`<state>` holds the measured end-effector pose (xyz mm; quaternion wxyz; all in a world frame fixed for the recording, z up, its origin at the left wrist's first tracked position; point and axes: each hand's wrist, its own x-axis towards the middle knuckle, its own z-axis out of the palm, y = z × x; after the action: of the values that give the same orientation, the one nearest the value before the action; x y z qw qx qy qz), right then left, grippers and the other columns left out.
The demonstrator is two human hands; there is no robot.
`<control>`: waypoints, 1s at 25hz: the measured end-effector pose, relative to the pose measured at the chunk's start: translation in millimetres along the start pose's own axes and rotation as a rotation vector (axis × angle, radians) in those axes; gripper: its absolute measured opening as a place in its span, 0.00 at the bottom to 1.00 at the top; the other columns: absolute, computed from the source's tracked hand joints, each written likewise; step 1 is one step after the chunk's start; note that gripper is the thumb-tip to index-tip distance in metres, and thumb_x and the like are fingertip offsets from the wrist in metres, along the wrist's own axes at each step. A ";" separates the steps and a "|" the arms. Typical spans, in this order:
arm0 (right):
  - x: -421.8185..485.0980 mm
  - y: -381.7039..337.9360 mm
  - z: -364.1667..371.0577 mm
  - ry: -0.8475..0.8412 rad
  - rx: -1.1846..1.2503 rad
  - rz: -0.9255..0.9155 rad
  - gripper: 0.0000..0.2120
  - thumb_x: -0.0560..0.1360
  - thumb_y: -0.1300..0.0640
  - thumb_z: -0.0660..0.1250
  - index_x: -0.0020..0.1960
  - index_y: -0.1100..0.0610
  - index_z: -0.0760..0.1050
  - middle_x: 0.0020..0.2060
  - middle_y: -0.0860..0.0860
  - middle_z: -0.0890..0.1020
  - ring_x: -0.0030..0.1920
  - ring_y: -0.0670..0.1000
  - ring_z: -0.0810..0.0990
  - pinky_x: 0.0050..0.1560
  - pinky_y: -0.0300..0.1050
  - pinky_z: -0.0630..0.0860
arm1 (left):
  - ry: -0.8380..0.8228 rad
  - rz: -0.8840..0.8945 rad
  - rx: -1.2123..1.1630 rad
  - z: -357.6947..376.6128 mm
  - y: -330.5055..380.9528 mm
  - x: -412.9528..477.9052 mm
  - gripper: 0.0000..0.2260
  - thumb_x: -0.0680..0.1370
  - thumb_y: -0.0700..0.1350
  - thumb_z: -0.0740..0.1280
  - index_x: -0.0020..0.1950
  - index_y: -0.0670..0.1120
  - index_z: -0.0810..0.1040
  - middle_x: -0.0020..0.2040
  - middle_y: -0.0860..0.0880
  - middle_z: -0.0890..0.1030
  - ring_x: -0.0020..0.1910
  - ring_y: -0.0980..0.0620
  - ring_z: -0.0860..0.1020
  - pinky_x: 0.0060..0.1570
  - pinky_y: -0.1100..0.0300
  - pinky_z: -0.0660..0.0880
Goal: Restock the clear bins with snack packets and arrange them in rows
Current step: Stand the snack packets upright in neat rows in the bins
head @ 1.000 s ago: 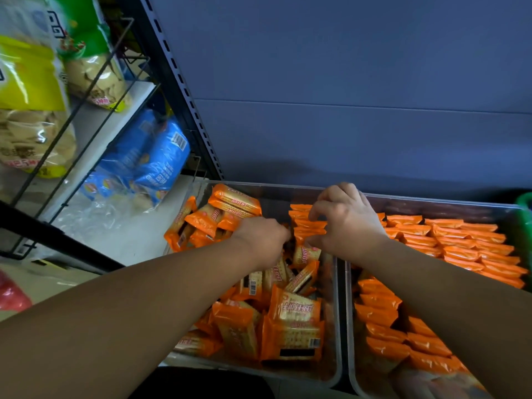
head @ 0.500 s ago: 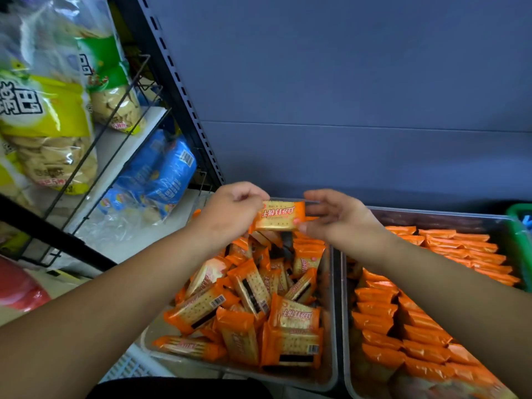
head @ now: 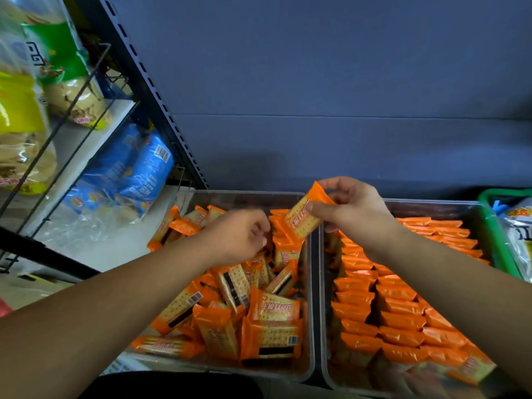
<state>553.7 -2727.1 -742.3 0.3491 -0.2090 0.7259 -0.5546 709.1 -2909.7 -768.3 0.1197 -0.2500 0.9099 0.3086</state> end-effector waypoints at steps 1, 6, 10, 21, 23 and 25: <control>-0.9 2.4 0.1 -0.023 -0.044 -0.036 0.12 0.76 0.59 0.77 0.57 0.50 0.81 0.46 0.50 0.88 0.44 0.49 0.87 0.42 0.41 0.82 | -0.096 0.032 0.160 6.6 -5.7 3.0 0.11 0.82 0.48 0.70 0.65 0.52 0.79 0.61 0.52 0.83 0.61 0.52 0.81 0.60 0.52 0.80; 2.8 22.6 10.2 -0.120 -0.352 -0.160 0.14 0.76 0.53 0.77 0.60 0.43 0.80 0.46 0.42 0.85 0.47 0.39 0.84 0.46 0.31 0.78 | -0.378 0.083 0.498 19.5 -17.7 18.5 0.22 0.82 0.60 0.65 0.73 0.52 0.75 0.67 0.48 0.78 0.67 0.44 0.75 0.64 0.50 0.74; 8.2 30.7 20.9 -0.085 -0.491 -0.245 0.16 0.78 0.53 0.75 0.61 0.40 0.76 0.48 0.39 0.83 0.49 0.38 0.82 0.48 0.33 0.78 | -0.435 0.152 0.525 21.5 -24.1 24.9 0.20 0.82 0.62 0.63 0.71 0.56 0.77 0.58 0.54 0.80 0.64 0.47 0.76 0.61 0.53 0.73; 15.1 31.4 23.8 -0.091 -0.501 -0.254 0.16 0.78 0.52 0.74 0.63 0.41 0.76 0.49 0.38 0.82 0.50 0.38 0.82 0.45 0.31 0.76 | -0.492 0.181 0.757 18.5 -21.5 20.0 0.22 0.83 0.64 0.60 0.43 0.49 0.80 0.50 0.51 0.76 0.58 0.47 0.74 0.55 0.50 0.74; 15.4 31.8 23.0 -0.089 -0.494 -0.248 0.16 0.78 0.51 0.74 0.62 0.40 0.75 0.49 0.38 0.82 0.50 0.37 0.81 0.43 0.29 0.76 | -0.407 0.203 0.686 28.9 -29.6 22.9 0.18 0.80 0.61 0.69 0.37 0.50 0.77 0.47 0.50 0.80 0.52 0.48 0.78 0.49 0.49 0.79; 16.0 32.4 21.0 -0.096 -0.502 -0.241 0.16 0.78 0.51 0.74 0.62 0.40 0.75 0.49 0.38 0.82 0.50 0.36 0.81 0.41 0.27 0.76 | -0.372 0.147 0.464 35.9 -32.3 22.9 0.11 0.75 0.57 0.76 0.50 0.52 0.83 0.56 0.51 0.82 0.55 0.49 0.80 0.54 0.48 0.81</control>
<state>561.3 -2742.3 -780.5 0.2521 -0.3999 0.7929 -0.3846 709.1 -2918.3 -821.1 0.3155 -0.0888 0.9342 0.1409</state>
